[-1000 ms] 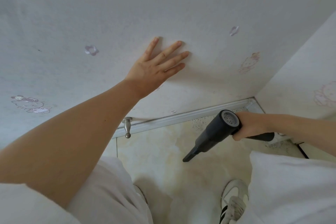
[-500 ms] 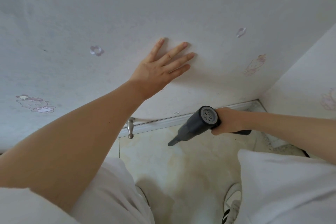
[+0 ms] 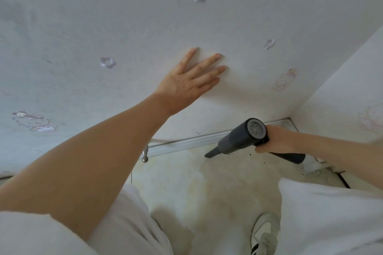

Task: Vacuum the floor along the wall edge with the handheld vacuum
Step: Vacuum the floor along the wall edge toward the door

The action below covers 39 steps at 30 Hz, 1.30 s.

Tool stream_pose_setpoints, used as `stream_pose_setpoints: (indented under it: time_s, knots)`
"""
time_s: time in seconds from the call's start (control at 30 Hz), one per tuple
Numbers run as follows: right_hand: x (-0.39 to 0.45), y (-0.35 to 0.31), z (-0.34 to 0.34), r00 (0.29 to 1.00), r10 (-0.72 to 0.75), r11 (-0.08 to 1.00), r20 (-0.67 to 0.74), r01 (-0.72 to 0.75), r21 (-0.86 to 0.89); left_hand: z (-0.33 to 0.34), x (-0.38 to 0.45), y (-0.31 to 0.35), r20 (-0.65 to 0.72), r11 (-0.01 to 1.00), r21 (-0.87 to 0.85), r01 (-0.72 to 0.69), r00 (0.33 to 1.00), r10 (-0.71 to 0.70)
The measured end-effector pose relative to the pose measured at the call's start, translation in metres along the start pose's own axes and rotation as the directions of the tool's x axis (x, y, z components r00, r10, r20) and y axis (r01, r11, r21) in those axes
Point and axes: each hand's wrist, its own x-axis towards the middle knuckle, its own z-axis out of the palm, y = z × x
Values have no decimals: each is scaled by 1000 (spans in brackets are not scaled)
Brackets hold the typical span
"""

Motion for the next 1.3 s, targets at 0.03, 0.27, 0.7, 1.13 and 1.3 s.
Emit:
stream_pose_setpoints:
  time_s: [0.03,0.27,0.7,1.13,1.3]
  knots:
    - [-1,6,-1,1000,7,1000,-9,-7,12,-1,2,0,-23,1000,11,-7,1000,7]
    - [-10,31,-5,997,61,993,-50,-55,107,10,14,5,-105,1000,21,17,994,-15]
    - [-1,29,4,990,119,979,-76,-104,176,20,19,9,-205,999,16,42,978,-38]
    - [-13,34,-5,974,199,948,-105,-164,272,20,30,14,-221,999,24,39,975,-33]
    - [-20,33,-9,969,217,951,-114,-184,249,17,38,19,-191,999,11,30,981,-28]
